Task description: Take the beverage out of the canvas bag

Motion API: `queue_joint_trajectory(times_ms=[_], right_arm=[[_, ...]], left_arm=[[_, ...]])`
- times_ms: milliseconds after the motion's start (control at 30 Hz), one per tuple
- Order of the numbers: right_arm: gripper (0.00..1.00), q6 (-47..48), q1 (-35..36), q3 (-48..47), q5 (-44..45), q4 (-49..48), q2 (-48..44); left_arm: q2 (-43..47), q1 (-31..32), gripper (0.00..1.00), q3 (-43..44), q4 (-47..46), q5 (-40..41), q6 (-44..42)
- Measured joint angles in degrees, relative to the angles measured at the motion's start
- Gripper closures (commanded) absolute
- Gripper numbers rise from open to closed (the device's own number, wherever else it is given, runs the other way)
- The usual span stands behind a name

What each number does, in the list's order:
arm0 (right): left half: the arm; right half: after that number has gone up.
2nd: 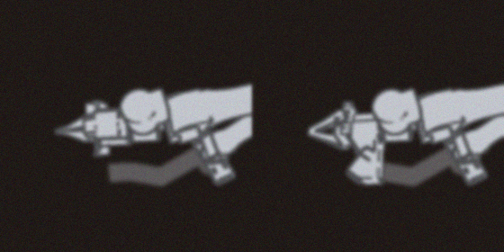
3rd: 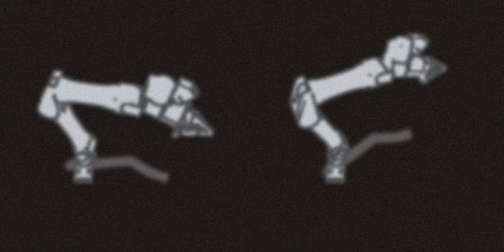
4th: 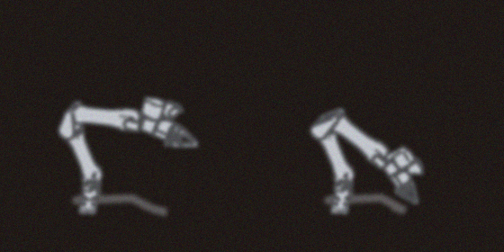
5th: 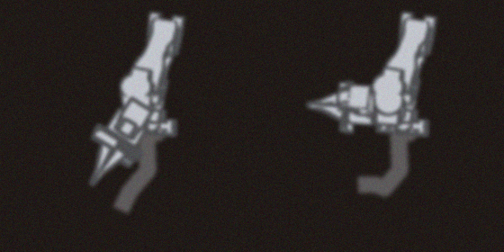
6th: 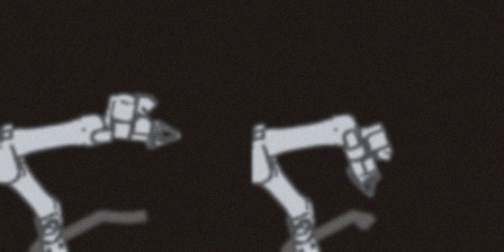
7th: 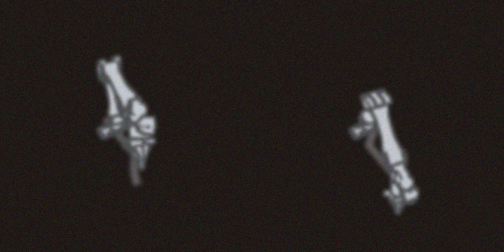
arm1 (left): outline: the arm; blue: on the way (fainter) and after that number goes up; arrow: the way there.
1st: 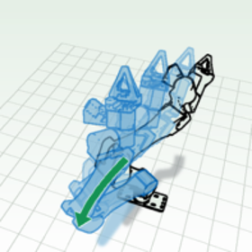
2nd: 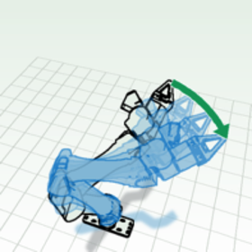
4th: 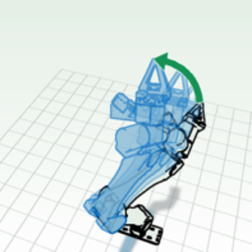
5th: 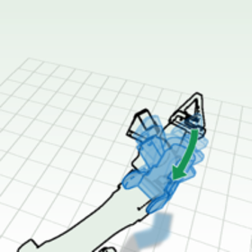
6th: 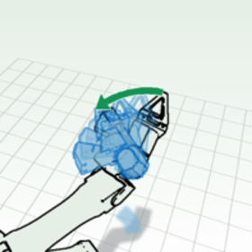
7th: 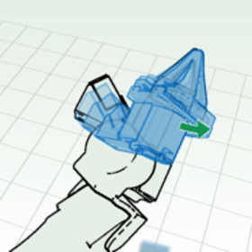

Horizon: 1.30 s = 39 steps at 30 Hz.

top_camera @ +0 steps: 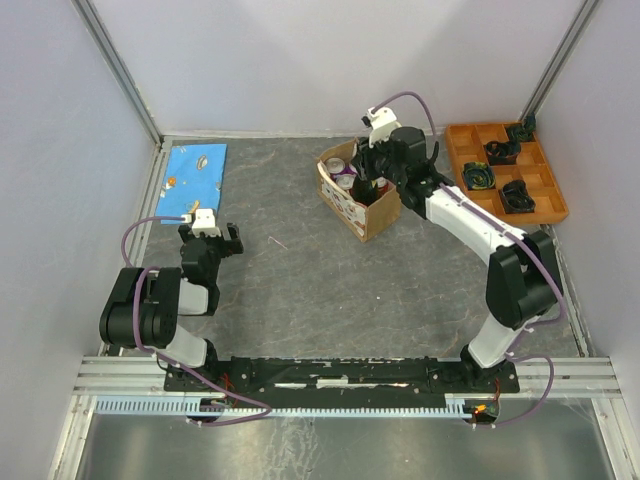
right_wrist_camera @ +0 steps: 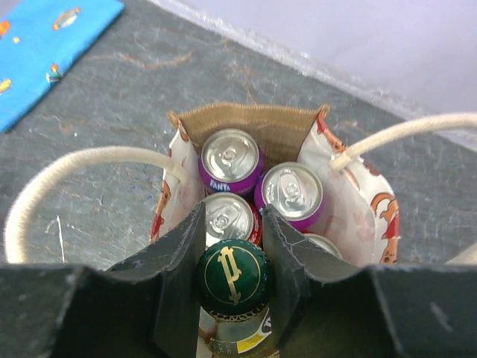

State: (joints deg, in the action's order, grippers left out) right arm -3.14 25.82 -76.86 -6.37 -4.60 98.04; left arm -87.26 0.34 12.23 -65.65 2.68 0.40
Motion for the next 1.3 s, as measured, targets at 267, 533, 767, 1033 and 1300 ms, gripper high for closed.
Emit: queue_joint_trajectory(times_ms=[267, 533, 767, 1033, 1300], right_arm=[[1.00, 1.5, 0.3, -0.7, 3.1, -1.4, -7.3], [1.00, 7.1, 0.3, -0.1, 13.1, -4.9, -19.1], [1.00, 12.4, 0.2, 5.9, 24.7, -8.5, -25.7], [1.00, 10.2, 0.0, 22.0, 30.8, -7.2, -25.9], [1.00, 3.7, 0.0, 26.9, 30.8, -3.9, -25.3]], left_arm=[[0.0, 0.0, 0.01, 0.0, 0.0, 0.0, 0.0], [0.0, 0.0, 0.01, 0.0, 0.0, 0.0, 0.0], [0.0, 0.0, 0.01, 0.0, 0.0, 0.0, 0.0], [0.0, 0.0, 0.01, 0.0, 0.0, 0.0, 0.0], [0.0, 0.0, 0.01, 0.0, 0.0, 0.0, 0.0]])
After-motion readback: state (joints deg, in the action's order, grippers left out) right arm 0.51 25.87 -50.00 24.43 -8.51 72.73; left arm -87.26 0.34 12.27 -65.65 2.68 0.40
